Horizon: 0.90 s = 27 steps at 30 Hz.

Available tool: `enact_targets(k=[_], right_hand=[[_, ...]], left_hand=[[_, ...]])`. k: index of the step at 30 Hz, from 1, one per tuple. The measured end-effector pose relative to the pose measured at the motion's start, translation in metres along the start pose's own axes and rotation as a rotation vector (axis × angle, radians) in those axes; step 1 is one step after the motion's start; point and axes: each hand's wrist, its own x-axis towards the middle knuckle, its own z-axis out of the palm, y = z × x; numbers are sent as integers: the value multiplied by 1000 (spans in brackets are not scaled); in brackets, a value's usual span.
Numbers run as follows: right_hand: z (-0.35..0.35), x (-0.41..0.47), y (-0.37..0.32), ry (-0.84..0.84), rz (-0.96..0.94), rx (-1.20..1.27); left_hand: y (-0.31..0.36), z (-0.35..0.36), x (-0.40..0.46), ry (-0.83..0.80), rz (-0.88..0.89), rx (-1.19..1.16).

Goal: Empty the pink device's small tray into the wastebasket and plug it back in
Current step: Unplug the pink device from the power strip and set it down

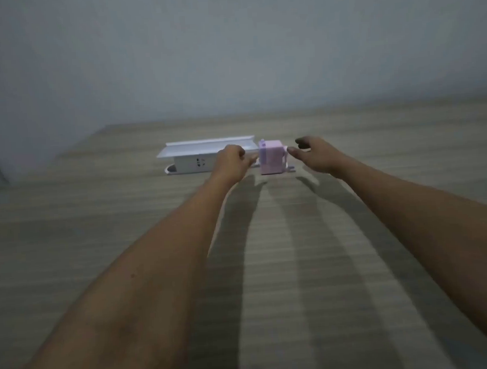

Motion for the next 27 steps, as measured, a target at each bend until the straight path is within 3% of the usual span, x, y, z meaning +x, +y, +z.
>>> enact_targets(k=[9, 18, 27], right_hand=[[49, 30, 24, -8, -53, 360], [41, 22, 22, -50, -97, 377], [23, -29, -27, -85, -130, 462]], left_hand=[[-38, 57, 32, -111, -39, -279], [-10, 50, 15, -77, -43, -233], [13, -18, -40, -35, 20, -151]])
